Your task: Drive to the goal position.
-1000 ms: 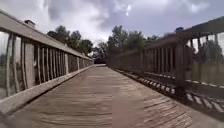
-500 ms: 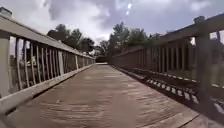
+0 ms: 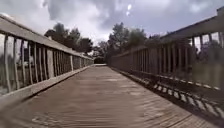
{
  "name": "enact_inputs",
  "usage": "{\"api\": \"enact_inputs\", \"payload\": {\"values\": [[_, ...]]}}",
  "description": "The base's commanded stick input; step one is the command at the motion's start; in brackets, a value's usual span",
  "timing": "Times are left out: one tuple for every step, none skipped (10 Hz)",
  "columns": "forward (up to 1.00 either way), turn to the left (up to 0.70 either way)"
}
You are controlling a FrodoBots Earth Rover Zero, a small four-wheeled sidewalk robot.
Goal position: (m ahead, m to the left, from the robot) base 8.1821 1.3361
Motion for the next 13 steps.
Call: {"api": "enact_inputs", "payload": {"values": [[0.85, 0.00], [0.85, 0.00], [0.85, 0.00], [0.85, 0.00], [0.85, 0.00], [0.85, 0.00], [0.85, 0.00], [0.85, 0.00], [0.85, 0.00], [0.85, 0.00], [0.85, 0.00], [0.85, 0.00], [0.85, 0.16]]}}
